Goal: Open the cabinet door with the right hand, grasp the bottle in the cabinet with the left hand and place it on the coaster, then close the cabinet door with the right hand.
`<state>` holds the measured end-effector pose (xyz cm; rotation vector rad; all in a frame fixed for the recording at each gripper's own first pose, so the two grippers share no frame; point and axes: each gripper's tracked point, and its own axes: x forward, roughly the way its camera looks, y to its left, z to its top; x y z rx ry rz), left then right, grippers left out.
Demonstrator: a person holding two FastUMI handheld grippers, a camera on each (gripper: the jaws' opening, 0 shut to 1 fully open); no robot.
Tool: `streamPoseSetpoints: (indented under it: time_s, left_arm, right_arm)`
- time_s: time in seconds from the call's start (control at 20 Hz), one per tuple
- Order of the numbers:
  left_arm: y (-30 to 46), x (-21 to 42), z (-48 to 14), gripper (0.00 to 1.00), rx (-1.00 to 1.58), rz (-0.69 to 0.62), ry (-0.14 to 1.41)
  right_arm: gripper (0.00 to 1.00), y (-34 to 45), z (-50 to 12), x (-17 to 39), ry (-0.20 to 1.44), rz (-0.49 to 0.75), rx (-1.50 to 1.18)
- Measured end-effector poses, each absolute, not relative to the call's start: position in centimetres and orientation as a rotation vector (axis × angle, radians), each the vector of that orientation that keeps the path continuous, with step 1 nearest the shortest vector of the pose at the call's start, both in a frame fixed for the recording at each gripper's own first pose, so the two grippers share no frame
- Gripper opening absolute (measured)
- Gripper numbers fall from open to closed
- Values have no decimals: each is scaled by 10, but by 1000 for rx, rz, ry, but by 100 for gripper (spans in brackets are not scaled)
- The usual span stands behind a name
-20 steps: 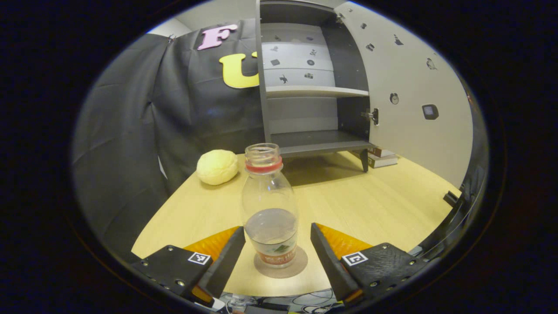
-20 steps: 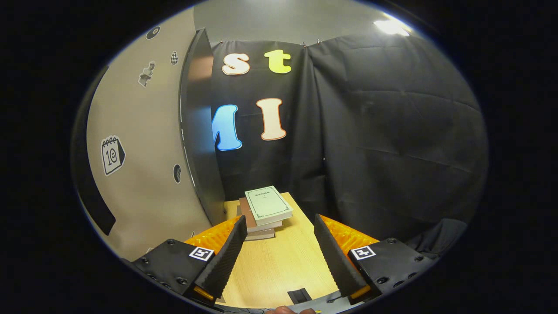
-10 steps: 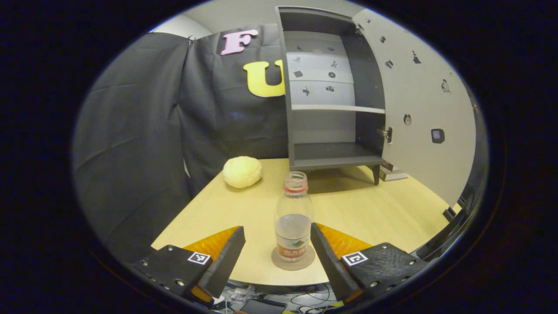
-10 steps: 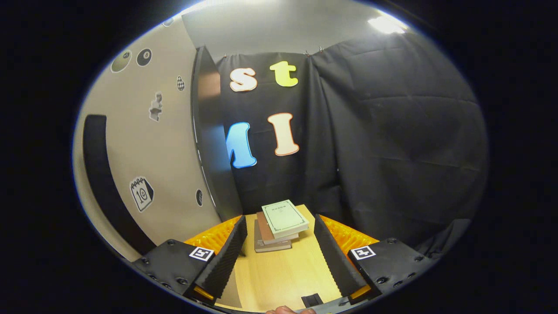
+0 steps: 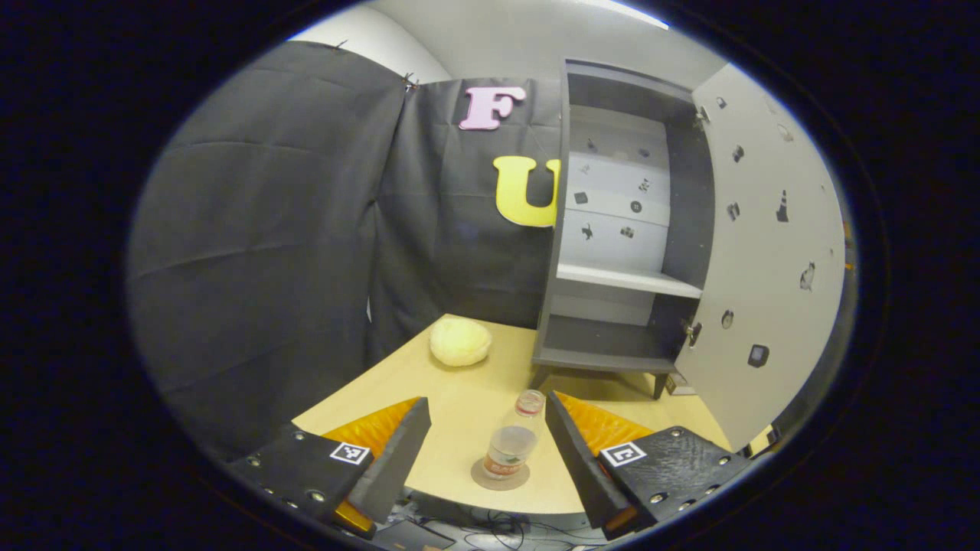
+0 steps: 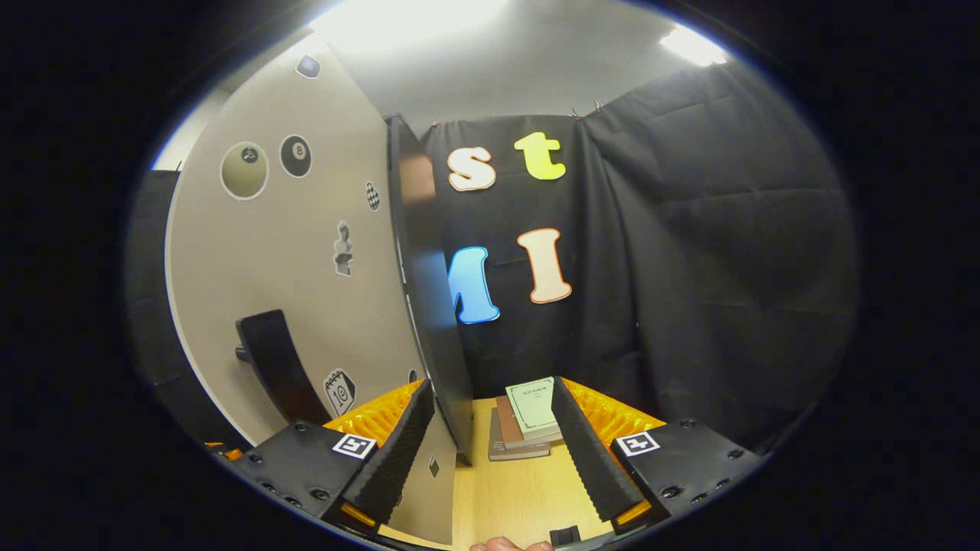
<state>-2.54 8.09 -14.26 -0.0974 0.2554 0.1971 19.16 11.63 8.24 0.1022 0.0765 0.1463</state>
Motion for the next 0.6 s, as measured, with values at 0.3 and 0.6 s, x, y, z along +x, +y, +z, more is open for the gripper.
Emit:
streamPoseSetpoints:
  time_s: [0.3, 0.6]
  left_arm:
    - [90, -36, -110, 93, -59, 219, 218]
    - [95, -23, -86, 96, -42, 181, 211]
  right_arm:
    - [91, 136, 98, 175, 64, 192, 84]
    - [96, 189, 102, 170, 59, 264, 106]
